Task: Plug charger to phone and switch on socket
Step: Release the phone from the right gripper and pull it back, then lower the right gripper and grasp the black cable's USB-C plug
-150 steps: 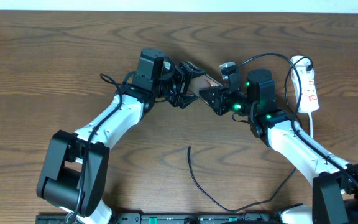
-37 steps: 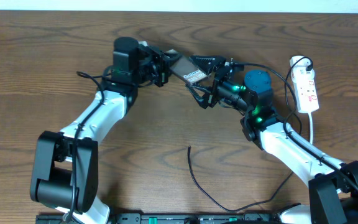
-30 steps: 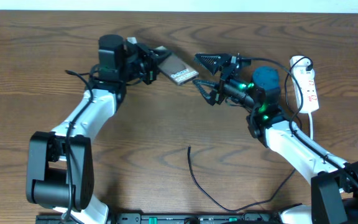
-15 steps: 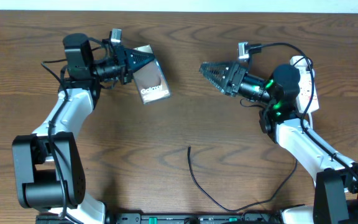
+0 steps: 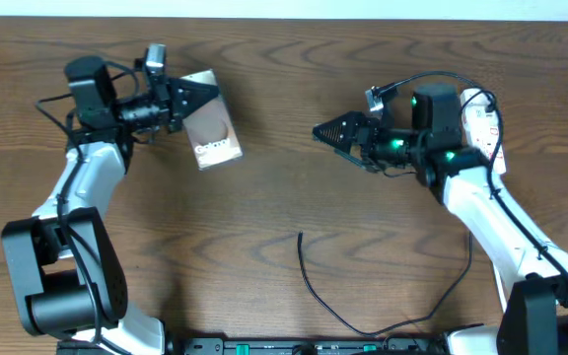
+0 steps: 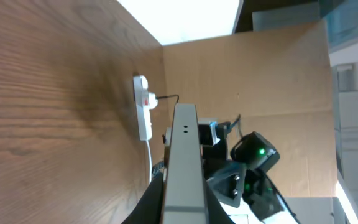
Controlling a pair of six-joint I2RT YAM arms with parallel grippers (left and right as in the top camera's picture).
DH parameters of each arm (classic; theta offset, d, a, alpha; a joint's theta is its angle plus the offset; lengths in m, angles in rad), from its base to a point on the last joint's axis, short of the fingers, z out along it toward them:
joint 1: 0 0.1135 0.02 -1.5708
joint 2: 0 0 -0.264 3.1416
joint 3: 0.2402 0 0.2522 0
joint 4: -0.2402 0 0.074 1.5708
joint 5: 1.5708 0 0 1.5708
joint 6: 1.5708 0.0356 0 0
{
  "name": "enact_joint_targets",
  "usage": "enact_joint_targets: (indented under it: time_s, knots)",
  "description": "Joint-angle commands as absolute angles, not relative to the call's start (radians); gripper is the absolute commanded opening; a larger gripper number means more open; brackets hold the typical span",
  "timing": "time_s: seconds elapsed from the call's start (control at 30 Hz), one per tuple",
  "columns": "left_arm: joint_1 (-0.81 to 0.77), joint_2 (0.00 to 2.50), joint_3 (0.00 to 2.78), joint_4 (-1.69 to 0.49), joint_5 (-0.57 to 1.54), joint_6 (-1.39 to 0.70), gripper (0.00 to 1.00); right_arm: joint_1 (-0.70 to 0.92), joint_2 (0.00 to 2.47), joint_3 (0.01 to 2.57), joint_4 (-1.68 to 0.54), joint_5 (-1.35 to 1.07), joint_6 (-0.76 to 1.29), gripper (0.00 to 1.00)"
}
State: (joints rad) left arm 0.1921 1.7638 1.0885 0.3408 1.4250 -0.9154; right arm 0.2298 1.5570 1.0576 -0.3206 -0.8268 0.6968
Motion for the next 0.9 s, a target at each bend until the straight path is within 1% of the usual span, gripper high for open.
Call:
enact_joint_targets:
  time_s: [0.0, 0.1, 0.2, 0.27, 0.33, 0.47, 0.67, 0.87]
  knots:
    - [0.215, 1.744, 1.102, 0.346, 1.467, -0.905, 0.07, 0.299, 1.554, 1.174, -0.533, -0.464, 0.533, 0.99]
    - [0.22, 1.744, 1.102, 0.347, 1.466, -0.905, 0.07, 0.381, 1.554, 1.207, -0.674, -0.268, 0.54, 0.99]
    - [0.22, 1.744, 1.102, 0.347, 1.466, -0.904, 0.07, 0.46, 1.555, 1.2, -0.748, -0.16, 0.591, 0.99]
    - [0.22, 1.744, 1.102, 0.347, 1.466, -0.902, 0.07, 0.529, 1.556, 1.177, -0.783, -0.08, 0.655, 0.99]
    - [0.22, 1.744, 1.102, 0.346, 1.466, -0.902, 0.07, 0.632, 1.556, 1.133, -0.788, -0.006, 0.738, 0.99]
    - [0.22, 1.744, 1.102, 0.346, 1.467, -0.902, 0.07, 0.759, 1.556, 1.065, -0.73, 0.024, 0.848, 0.99]
    - [0.22, 1.744, 1.102, 0.346, 1.466, -0.902, 0.08, 0.872, 1.556, 1.029, -0.675, 0.025, 0.972, 0.99]
    - [0.22, 1.744, 1.102, 0.346, 1.466, -0.901, 0.07, 0.914, 1.562, 1.028, -0.644, 0.064, 0.993, 0.99]
